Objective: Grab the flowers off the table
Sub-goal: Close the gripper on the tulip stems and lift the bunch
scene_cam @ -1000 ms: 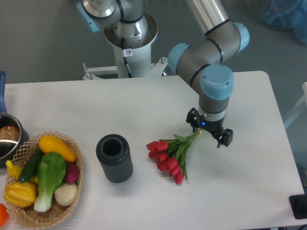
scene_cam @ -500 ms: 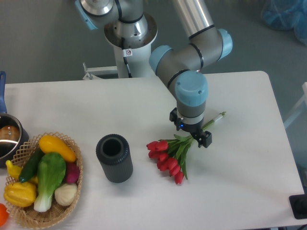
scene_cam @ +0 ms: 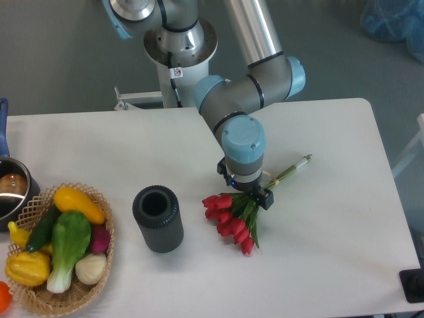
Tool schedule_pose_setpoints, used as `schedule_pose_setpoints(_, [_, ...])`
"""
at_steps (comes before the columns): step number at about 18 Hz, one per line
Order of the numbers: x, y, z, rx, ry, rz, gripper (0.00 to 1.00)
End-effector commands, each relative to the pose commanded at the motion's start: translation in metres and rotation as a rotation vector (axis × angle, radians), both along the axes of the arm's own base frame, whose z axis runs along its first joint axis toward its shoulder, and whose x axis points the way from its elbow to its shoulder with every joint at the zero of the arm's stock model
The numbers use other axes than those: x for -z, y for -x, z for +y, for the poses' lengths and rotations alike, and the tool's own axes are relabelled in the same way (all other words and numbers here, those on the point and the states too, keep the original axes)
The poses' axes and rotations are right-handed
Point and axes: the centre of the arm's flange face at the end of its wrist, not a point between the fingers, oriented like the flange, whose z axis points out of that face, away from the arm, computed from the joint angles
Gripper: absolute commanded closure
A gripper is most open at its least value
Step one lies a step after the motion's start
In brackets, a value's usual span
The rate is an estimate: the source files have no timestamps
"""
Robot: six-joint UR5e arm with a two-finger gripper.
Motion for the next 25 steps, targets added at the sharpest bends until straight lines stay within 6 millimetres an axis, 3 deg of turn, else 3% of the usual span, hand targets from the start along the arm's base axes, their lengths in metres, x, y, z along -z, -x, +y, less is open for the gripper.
schedule_pose_setpoints(4, [-0.001, 0.007, 0.010, 0.012, -0.011, 0.008, 0.04])
schedule_pose_setpoints(6, [-0.001, 0.009, 0.013, 0.008, -0.014, 0.012, 0.58])
schedule_pose_setpoints(9, [-0.008, 0.010, 0.014, -0.003, -0.027, 0.023, 0.93])
schedule_pose_setpoints(10, [-0.010, 0.011, 0.014, -0.014, -0.028, 0.031, 1.00])
schedule_pose_setpoints(18, [-0.031, 0.019, 0.017, -0.017, -0.064, 0.077, 1.00])
schedule_pose_setpoints(21, [-0.054, 0.030, 0.013, -0.032, -0.084, 0.110, 1.00])
schedule_pose_setpoints(25, [-0.107, 0.052, -0.003, -0.083, -0.143, 0.166, 1.00])
